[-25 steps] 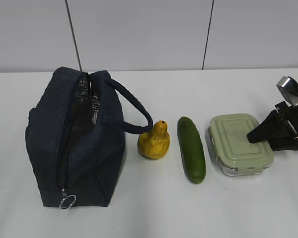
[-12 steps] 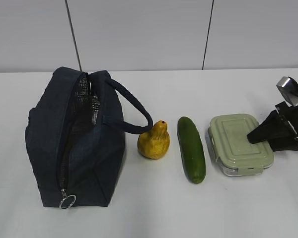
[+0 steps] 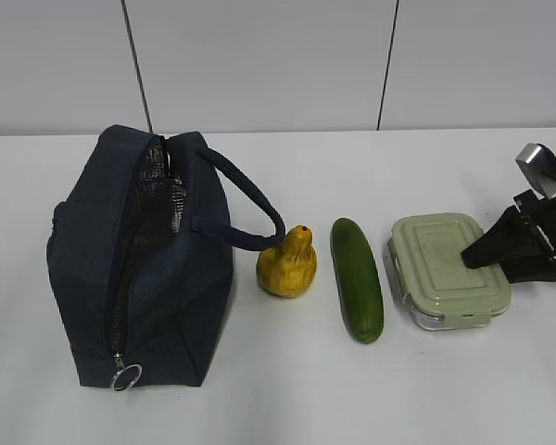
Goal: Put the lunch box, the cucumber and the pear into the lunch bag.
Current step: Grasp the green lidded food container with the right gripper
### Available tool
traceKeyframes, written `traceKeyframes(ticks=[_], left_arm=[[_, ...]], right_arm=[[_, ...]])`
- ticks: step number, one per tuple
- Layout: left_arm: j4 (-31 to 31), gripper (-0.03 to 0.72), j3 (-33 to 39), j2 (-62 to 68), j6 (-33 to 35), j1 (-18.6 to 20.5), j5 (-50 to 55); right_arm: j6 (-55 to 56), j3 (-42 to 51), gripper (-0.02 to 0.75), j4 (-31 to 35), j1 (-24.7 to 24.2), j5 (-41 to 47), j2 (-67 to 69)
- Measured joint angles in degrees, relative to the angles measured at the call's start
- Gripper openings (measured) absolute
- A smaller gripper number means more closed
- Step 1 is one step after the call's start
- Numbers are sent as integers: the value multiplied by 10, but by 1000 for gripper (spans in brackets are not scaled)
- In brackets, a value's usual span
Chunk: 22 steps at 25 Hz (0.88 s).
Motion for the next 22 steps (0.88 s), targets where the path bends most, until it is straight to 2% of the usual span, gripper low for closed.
traceKeyframes(ticks=[6, 12, 17, 22], left_arm=[[-87, 466, -1, 116, 6, 0, -105], [-217, 466, -1, 245, 147, 0, -159], [-247, 466, -1, 354, 186, 0, -186], [-307, 466, -1, 447, 260, 0, -198]], right_arm=[[0, 0, 393, 0, 0, 0, 0], [0, 0, 393, 0, 0, 0, 0], [0, 0, 393, 0, 0, 1, 0], [0, 0, 393, 0, 0, 1, 0]])
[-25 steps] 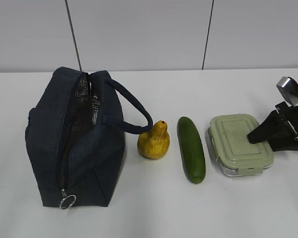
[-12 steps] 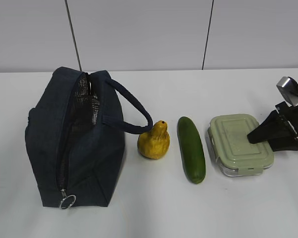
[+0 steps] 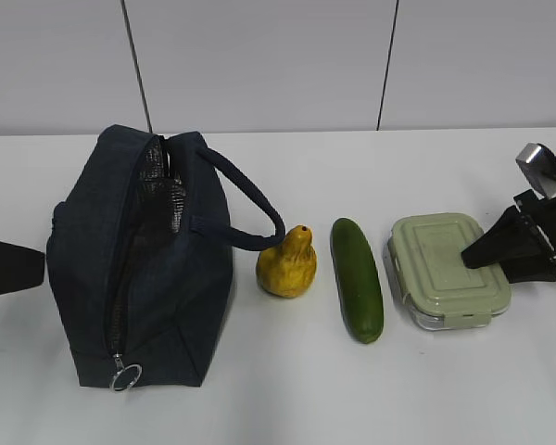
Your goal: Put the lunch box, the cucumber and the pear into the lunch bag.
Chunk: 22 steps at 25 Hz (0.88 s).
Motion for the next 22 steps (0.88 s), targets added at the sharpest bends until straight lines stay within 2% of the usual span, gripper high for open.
traceKeyframes(ticks=[6, 9, 14, 18, 22], left_arm=[[-28, 462, -2, 86, 21, 0, -14], [-31, 417, -2, 112, 23, 0, -22], [-41, 282, -3, 133, 43, 0, -28], [-76, 251, -3, 135, 76, 0, -23], [-86, 246, -3, 135, 86, 0, -24]], right_arm=[[0, 0, 393, 0, 0, 0, 0], [0, 0, 392, 0, 0, 0, 0], [0, 0, 392, 0, 0, 0, 0], [0, 0, 392, 1, 0, 0, 0], [0, 0, 392, 1, 0, 0, 0]])
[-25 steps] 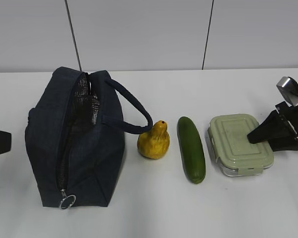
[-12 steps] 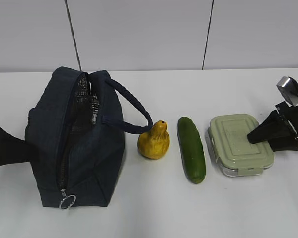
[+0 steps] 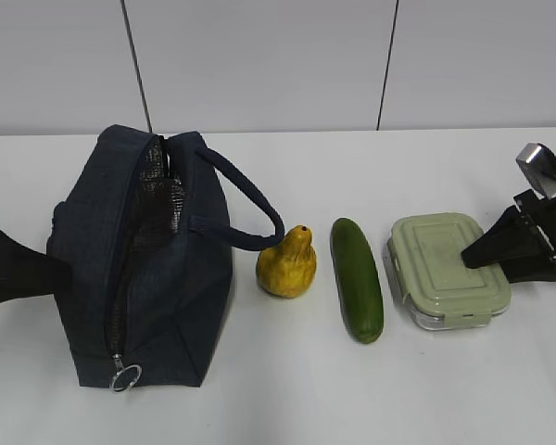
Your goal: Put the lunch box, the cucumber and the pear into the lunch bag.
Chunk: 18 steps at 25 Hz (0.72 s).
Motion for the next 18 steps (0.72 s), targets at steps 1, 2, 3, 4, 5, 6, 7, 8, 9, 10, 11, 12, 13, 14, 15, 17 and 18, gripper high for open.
traceKeyframes(ticks=[1, 2, 3, 4, 5, 6, 7, 8, 9, 10, 11, 12, 13, 14, 15, 17, 18], left_arm=[[-1, 245, 0, 0, 1, 0, -2], [-1, 245, 0, 0, 3, 0, -5], [-1, 245, 0, 0, 5, 0, -6], [-1, 245, 0, 1, 6, 0, -8], [-1, 245, 0, 4, 8, 0, -8], [-2, 245, 0, 9, 8, 0, -9], [-3, 245, -1, 16, 8, 0, -9], [-4, 250, -3, 24, 8, 0, -8], [-4, 258, -7, 34, 8, -1, -8], [-4, 269, -12, 40, 8, -3, -8], [-4, 278, -19, 48, 9, -6, -8], [-4, 286, -26, 55, 9, -8, -8], [-4, 290, -32, 60, 10, -12, -7], [-4, 292, -39, 65, 10, -16, -7], [-4, 293, -45, 68, 10, -19, -4], [-4, 296, -51, 71, 10, -21, 3], [-4, 296, -52, 71, 10, -21, 11]], right_arm=[[0, 0, 392, 0, 0, 0, 0], [0, 0, 392, 0, 0, 0, 0], [0, 0, 392, 0, 0, 0, 0], [0, 0, 392, 0, 0, 0, 0], [0, 0, 392, 0, 0, 0, 0], [0, 0, 392, 0, 0, 0, 0], [0, 0, 392, 0, 0, 0, 0], [0, 0, 392, 0, 0, 0, 0], [0, 0, 392, 0, 0, 0, 0], [0, 0, 392, 0, 0, 0, 0], [0, 0, 392, 0, 0, 0, 0], [0, 0, 392, 0, 0, 0, 0], [0, 0, 392, 1, 0, 0, 0], [0, 0, 392, 1, 0, 0, 0], [0, 0, 392, 1, 0, 0, 0], [0, 0, 392, 1, 0, 0, 0], [0, 0, 392, 1, 0, 0, 0]])
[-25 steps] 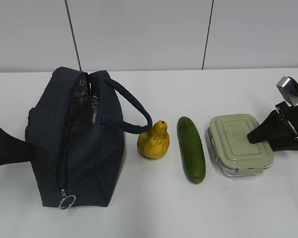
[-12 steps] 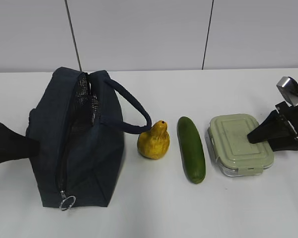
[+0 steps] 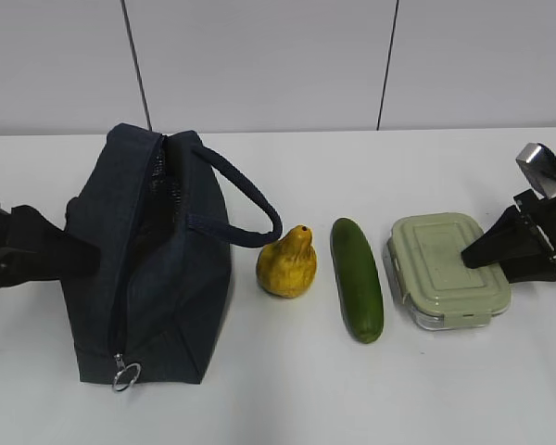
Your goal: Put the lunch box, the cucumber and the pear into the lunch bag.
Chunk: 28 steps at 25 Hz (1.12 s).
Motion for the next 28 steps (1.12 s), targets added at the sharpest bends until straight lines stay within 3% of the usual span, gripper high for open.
traceKeyframes(ticks=[12, 16, 22, 28], left_arm=[[3, 302, -4, 18, 0, -1, 9], [-16, 227, -5, 46, 0, -1, 7], [-26, 31, -5, 56, 0, -2, -21], [-47, 3, -5, 56, 12, -2, -36]], right_arm=[[0, 0, 392, 1, 0, 0, 0], [0, 0, 392, 3, 0, 0, 0], [0, -2, 392, 3, 0, 0, 0], [5, -7, 392, 1, 0, 0, 0]])
